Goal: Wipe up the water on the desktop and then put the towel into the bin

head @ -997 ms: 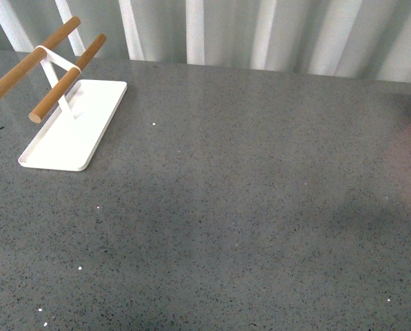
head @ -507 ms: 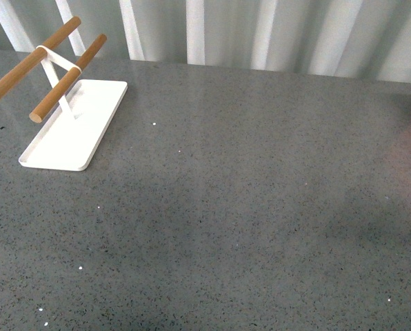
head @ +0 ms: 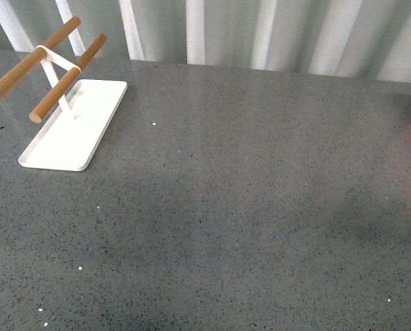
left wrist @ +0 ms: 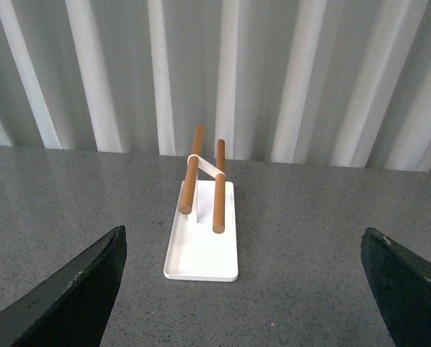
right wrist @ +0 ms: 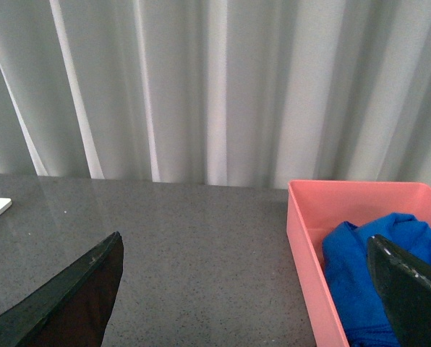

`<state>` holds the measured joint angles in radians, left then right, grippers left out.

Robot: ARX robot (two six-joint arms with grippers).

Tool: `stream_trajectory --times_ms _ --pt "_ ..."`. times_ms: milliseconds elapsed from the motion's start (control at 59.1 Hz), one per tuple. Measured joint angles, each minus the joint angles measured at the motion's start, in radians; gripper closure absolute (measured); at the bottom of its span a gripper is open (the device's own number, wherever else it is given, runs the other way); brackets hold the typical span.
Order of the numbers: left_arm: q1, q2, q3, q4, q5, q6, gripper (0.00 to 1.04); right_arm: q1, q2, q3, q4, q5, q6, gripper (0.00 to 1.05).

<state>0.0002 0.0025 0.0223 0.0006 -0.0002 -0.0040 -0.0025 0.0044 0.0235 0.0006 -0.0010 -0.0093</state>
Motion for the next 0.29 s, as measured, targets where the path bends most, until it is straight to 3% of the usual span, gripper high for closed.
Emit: stream_trajectory --times_ms 287 --pt "0.000 0.000 0.000 0.000 0.000 0.000 0.07 0.000 0.000 0.000 0.000 0.000 0.000 0.07"
